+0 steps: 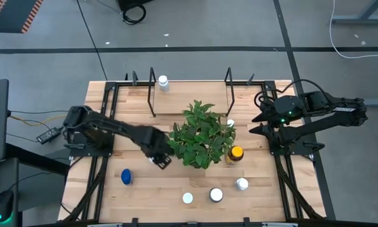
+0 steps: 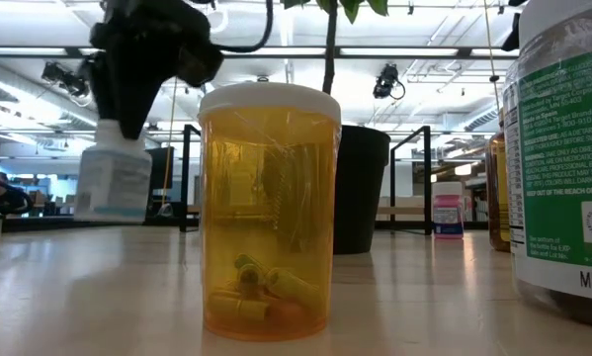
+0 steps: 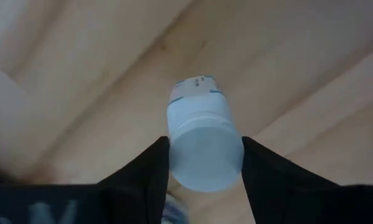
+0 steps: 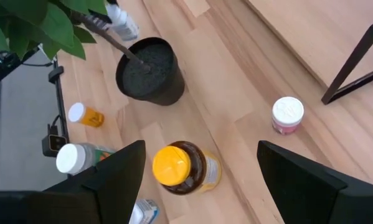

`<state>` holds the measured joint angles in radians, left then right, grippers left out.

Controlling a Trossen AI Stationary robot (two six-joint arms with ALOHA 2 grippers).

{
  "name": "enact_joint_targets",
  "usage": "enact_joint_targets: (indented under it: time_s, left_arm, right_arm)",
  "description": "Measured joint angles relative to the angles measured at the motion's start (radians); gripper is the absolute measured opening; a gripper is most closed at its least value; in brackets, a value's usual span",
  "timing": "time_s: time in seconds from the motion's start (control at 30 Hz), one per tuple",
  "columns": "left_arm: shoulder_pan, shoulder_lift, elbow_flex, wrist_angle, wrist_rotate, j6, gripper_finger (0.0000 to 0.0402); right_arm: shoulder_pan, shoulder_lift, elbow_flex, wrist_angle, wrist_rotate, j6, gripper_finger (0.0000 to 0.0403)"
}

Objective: Pick and place medicine bottles onto shelf by color
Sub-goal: Put the left white blue pill bottle on the shelf

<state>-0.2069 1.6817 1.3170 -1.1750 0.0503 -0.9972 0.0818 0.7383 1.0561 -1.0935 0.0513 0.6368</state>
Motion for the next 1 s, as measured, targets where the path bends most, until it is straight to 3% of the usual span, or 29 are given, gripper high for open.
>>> enact_joint_targets:
  time_s: [0.23,0.4,0.53,0.77,1.0]
  left_arm:
    - [0.181,-0.091,0.066,-0.071,-0.001,0.519,0.0170]
    - [0.332,-0.096,0.154,-0.148,-0.009,0.917,0.0170]
    - [0.465,-0.095,0.210,-0.106,-0.019,1.182,0.0170]
    - [0.677,-0.025,0.261,-0.070,-0.043,1.501,0.0170]
    - [0.743,0.105,0.354,-0.067,-0.092,1.617,0.0172]
  right_arm:
    - [0.000,0.000,0.000,0.000,0.003,0.052,0.0316]
    - [0.000,0.000,0.000,0.001,0.059,0.127,0.0316]
    - [0.000,0.000,0.000,0.002,0.113,0.192,0.0316]
    - [0.000,0.003,0.000,0.013,0.186,0.296,0.0316]
    - [0.000,0.016,0.000,0.021,0.188,0.372,0.0316]
